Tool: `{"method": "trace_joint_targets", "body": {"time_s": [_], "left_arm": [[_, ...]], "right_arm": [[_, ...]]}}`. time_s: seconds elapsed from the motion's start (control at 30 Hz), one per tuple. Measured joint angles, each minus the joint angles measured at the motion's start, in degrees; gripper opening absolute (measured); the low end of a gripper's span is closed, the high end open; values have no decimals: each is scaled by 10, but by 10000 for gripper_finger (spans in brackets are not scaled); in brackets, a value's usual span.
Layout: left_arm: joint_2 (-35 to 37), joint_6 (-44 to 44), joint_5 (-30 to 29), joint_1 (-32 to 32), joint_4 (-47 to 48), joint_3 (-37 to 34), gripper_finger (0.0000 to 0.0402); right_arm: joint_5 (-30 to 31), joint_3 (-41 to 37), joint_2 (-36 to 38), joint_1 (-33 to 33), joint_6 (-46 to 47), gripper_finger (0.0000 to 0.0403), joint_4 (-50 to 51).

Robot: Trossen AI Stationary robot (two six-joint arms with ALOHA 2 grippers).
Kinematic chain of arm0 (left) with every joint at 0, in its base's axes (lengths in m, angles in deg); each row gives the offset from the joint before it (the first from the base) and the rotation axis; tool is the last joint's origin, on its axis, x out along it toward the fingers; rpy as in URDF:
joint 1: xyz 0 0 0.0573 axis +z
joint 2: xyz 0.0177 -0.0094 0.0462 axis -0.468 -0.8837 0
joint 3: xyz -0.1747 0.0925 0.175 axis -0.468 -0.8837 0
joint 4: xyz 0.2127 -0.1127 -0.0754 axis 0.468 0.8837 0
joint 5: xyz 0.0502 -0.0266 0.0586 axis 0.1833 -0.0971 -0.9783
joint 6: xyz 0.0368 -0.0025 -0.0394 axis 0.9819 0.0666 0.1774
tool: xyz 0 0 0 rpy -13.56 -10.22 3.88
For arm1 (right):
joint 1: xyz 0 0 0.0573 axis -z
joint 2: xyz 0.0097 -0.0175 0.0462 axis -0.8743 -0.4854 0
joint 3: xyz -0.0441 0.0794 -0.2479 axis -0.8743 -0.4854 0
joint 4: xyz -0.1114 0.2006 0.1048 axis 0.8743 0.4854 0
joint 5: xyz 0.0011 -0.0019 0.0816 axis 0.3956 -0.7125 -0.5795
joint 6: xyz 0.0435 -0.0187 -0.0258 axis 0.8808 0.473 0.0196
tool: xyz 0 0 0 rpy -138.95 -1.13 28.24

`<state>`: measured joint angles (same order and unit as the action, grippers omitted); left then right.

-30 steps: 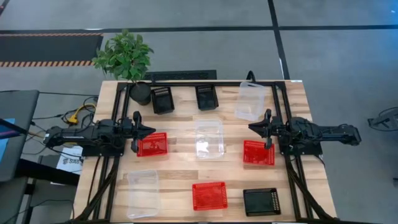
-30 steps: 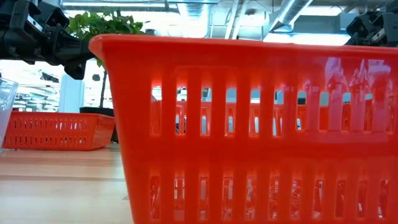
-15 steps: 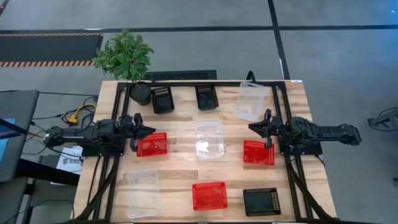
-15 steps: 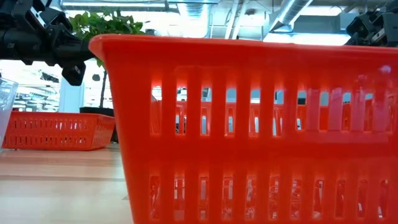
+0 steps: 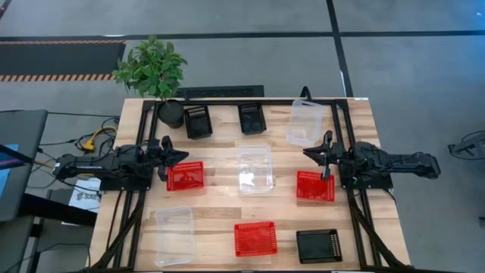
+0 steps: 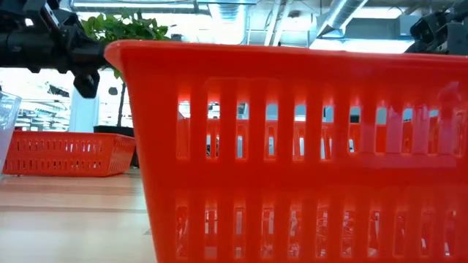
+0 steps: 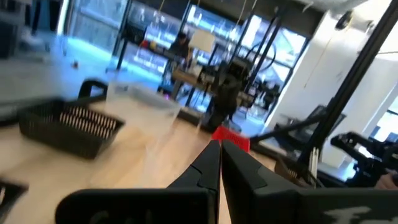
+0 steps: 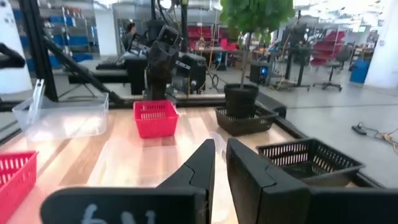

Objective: Stack baskets by color
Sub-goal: Stack the top left red bin on top of the top right red bin

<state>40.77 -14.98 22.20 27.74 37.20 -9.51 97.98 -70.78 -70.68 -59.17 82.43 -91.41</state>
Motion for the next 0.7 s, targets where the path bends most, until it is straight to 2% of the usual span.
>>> {"method": "trace_joint_targets", "body": {"time_s": [0.2, 0.4, 0.5, 0.7], "left_arm": [[-1, 56, -13, 0, -1, 34, 0], [-36, 94, -110, 0, 117, 105, 0], [-73, 96, -139, 0, 173, 138, 0], [-173, 126, -138, 0, 209, 190, 23]], "right_arm": [[11, 1, 0, 25, -46, 66, -104], [47, 20, -12, 64, -75, 66, -97], [47, 44, -43, 75, -77, 67, -97], [47, 113, -162, 76, -103, 100, -99]]}}
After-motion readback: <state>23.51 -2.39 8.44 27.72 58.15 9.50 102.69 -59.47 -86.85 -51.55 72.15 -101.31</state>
